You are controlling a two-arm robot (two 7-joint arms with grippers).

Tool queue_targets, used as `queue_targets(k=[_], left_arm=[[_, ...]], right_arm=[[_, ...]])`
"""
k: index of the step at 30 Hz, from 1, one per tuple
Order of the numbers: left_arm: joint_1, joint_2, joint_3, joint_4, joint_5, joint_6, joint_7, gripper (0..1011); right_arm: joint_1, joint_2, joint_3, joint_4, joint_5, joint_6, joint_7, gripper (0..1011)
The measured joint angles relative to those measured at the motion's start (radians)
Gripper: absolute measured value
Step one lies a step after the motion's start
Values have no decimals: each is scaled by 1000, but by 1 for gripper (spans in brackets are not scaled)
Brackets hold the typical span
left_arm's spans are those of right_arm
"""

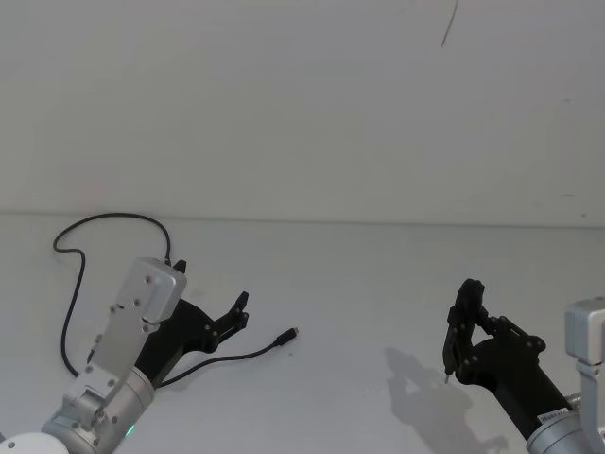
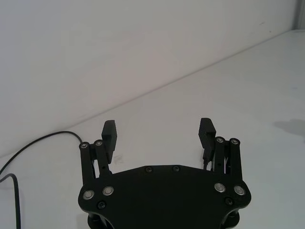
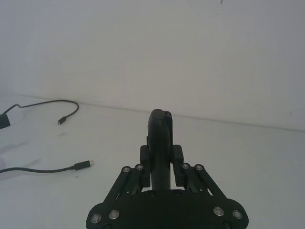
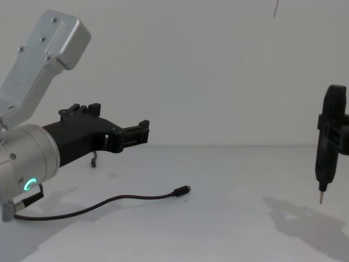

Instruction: Pick up the data cable with the one hand.

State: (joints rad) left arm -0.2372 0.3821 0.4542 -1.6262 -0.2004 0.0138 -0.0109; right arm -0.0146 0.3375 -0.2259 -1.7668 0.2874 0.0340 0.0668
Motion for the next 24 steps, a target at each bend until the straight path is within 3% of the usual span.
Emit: queue_targets(k=[17, 24], left_arm=[[-1, 0, 0, 0, 0, 0, -3, 1002], [-23, 10, 11, 11, 0, 2, -52, 1001]], right_arm=[[0, 0, 0, 0, 0, 0, 0, 269], [0, 0, 0, 0, 0, 0, 0, 269]])
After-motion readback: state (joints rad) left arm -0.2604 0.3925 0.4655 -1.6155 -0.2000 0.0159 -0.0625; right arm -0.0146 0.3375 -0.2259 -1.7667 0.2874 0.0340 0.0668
